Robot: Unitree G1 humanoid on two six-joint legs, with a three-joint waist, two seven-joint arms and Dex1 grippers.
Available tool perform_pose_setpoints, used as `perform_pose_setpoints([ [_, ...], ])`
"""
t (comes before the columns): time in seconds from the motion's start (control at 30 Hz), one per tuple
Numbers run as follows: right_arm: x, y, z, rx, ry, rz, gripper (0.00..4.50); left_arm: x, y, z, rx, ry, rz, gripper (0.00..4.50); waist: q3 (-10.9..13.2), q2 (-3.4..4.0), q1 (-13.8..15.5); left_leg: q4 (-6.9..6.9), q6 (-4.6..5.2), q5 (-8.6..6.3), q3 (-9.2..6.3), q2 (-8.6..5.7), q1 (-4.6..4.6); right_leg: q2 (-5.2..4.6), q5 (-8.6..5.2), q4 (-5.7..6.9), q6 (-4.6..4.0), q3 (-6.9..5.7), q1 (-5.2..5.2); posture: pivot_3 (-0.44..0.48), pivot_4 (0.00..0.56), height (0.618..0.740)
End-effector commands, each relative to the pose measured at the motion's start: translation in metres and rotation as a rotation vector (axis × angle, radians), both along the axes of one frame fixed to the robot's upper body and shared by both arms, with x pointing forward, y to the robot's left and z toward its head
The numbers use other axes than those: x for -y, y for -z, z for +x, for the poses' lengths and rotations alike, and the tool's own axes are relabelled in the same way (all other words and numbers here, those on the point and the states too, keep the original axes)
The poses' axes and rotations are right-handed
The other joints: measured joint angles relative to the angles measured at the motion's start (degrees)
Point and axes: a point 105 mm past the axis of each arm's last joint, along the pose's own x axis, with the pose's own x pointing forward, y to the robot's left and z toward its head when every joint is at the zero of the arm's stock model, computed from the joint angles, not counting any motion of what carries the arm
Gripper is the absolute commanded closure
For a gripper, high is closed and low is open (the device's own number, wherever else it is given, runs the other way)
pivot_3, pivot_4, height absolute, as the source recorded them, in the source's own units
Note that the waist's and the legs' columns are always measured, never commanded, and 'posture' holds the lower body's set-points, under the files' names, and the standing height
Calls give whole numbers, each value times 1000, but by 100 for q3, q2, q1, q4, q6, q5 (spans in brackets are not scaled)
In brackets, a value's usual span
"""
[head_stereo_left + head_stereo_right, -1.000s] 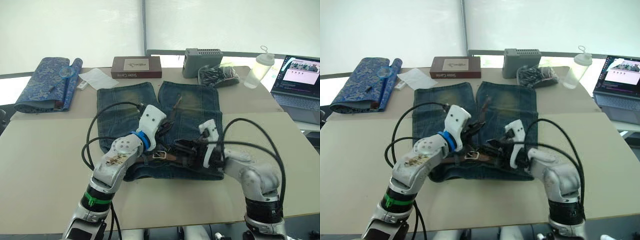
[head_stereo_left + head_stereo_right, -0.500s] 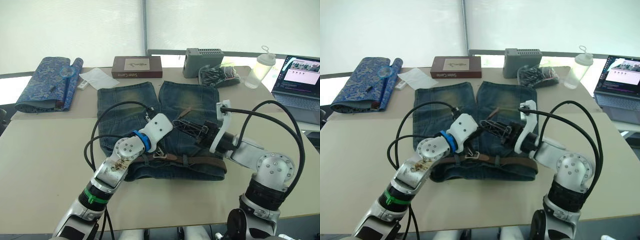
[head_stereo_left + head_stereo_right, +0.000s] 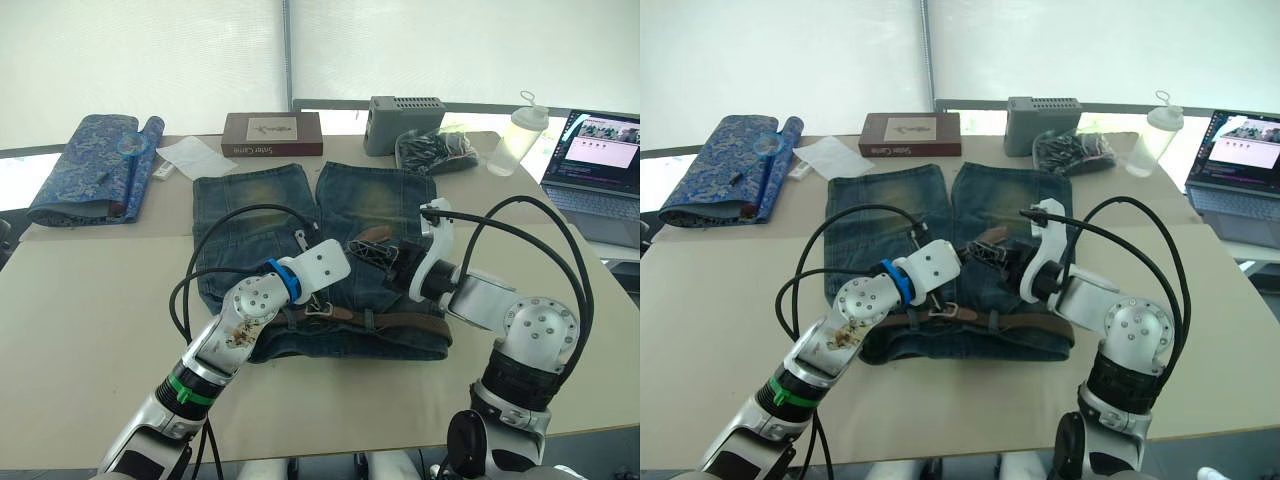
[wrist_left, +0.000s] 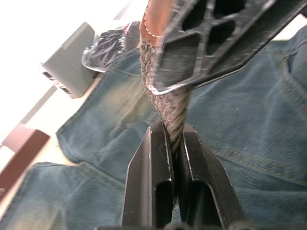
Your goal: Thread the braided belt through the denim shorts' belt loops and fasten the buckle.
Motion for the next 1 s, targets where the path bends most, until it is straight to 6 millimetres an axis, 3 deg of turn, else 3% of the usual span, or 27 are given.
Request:
perform_pose_setpoints([
  [0.03, 1, -6, -1, 25, 1, 6, 4482, 10, -20, -10, 73, 82, -51, 4141, 0, 0, -6, 0, 0, 0, 0, 0, 0, 0, 0, 0, 0, 0, 0, 0, 150, 740],
  [0.13, 1, -6, -1, 24, 1, 8, 4500, 5, -25, -12, 29, 92, -123, 3062, 0, 0, -10, 0, 0, 0, 0, 0, -1, -1, 0, -1, 0, 0, 0, 0, 150, 740],
  [0.23, 5, -8, 1, 26, 15, 17, 4500, -13, -31, -24, -189, 139, -305, 1605, 0, 0, -37, 1, 1, 0, 0, 0, -5, -4, 1, -1, 2, 0, -1, 0, 150, 740],
  [0.33, 15, -7, 2, 24, 43, 12, 4500, -40, -27, -35, -398, 159, -414, 1605, 0, 1, -108, 0, 2, -1, 0, 5, -3, 1, 1, 1, 2, 1, -4, 0, 150, 740],
  [0.43, 30, -1, 0, 16, 72, -18, 4500, -67, -14, -38, -508, 111, -413, 1605, 0, 1, -107, 1, 2, -1, -1, 8, 4, 9, 1, 3, 2, -1, 0, 0, 150, 740],
  [0.53, 45, 9, -6, 6, 94, -79, 4500, -87, 7, -38, -593, 60, -387, 2414, 1, 2, -79, 3, 3, -1, 2, 6, 9, 9, 0, 3, 3, -1, 8, 0, 150, 740],
  [0.67, 54, 22, -16, 9, 89, -173, 4500, -76, 34, -37, -630, 48, -329, 4407, 1, 1, -43, 8, 4, 0, 4, -3, 7, 2, 0, -3, 9, 0, 13, 0, 150, 740],
  [0.83, 57, 29, -24, 37, 67, -220, 4500, -59, 53, -33, -632, 50, -303, 4469, 1, 1, -43, 9, 5, -1, 8, -3, 7, 0, 3, -5, 13, 7, 15, 0, 150, 740],
  [1.0, 64, 38, -37, 114, 50, -374, 4500, -53, 69, -30, -689, 22, -323, 4469, 0, 2, -15, 10, 5, -1, 8, 2, 8, 3, 3, -4, 13, 7, 15, 0, 150, 740],
])
